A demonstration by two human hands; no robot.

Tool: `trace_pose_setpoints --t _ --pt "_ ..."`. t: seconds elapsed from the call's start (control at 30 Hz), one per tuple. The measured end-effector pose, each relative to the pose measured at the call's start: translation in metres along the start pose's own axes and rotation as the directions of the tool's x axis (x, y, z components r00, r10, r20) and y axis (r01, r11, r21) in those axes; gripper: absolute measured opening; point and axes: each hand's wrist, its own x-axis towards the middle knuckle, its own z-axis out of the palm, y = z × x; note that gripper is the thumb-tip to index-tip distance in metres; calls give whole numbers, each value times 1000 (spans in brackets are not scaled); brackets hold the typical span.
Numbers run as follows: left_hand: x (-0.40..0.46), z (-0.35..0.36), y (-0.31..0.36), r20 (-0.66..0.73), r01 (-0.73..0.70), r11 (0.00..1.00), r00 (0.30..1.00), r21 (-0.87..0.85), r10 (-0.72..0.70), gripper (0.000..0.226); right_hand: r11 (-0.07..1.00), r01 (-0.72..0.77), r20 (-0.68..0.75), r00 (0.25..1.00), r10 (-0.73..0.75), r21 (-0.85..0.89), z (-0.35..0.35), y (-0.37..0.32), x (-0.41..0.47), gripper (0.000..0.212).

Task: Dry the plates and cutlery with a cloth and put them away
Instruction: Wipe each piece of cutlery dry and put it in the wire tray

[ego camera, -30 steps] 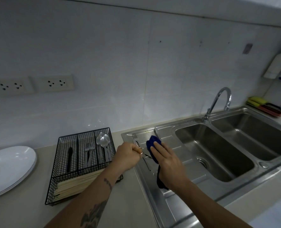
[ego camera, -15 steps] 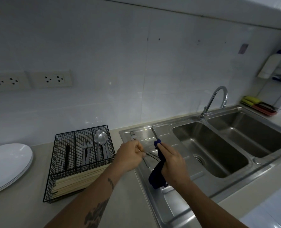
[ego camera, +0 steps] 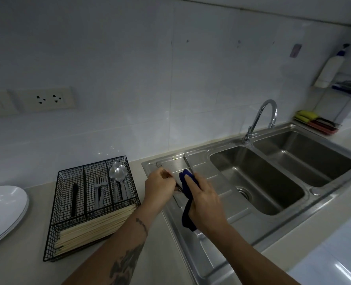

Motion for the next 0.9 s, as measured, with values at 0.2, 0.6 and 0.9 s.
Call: trace_pose_setpoints --t 0.2,0.6,0.9 --pt "5 -7 8 56 157 899 987 -408 -148 18 997 73 33 997 -73 -28 15 5 -7 82" --pt "5 -19 1 208 335 759 942 -558 -263 15 999 50 -31 998 -50 -2 10 17 6 69" --pt "3 -17 -7 59 81 927 996 -367 -63 7 991 -126 8 992 126 39 7 19 12 44"
